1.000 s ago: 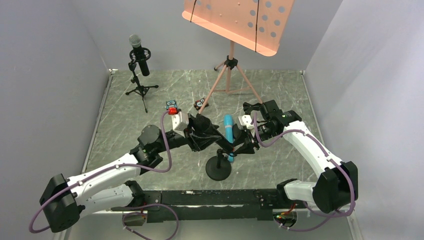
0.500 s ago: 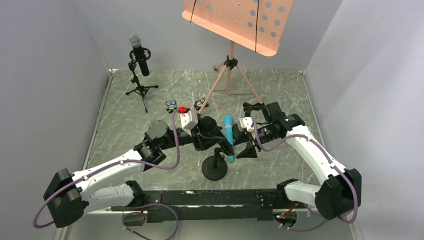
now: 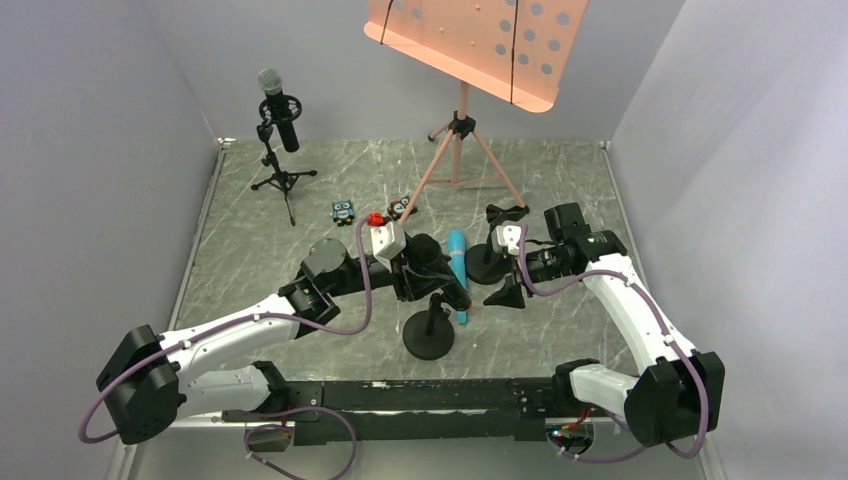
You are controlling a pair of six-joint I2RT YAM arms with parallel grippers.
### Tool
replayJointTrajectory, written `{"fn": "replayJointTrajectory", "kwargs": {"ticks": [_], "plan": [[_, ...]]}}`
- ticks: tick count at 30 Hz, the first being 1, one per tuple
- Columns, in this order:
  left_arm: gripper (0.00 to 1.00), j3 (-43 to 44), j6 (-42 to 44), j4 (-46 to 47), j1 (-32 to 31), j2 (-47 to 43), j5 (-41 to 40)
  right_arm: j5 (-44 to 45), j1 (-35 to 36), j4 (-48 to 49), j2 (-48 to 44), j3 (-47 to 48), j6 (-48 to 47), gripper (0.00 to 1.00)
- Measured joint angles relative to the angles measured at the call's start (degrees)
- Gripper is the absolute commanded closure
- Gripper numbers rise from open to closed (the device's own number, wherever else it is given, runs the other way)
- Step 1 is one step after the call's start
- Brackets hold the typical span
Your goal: Attach the microphones to the stand
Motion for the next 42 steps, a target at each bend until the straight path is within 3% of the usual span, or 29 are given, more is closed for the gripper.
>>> {"fn": "replayJointTrajectory", "kwargs": {"ticks": [11, 30, 42], "plan": [[1.00, 0.37, 2.93, -6.51, -0.11, -1.33, 1.09, -1.49, -0.26, -0.07, 0.04, -0.24, -0.61, 0.38], [1.00, -5.51, 1.92, 5.60, -0.37, 5.29, 2.38, -3.08, -0.26, -0.55, 0.92, -1.07, -1.09, 0.36], [0.99, -6.67, 1.31, 8.57, -0.50, 6.78, 2.34, -4.17, -0.26, -0.72, 0.92, -1.07, -1.49, 0.35]]}}
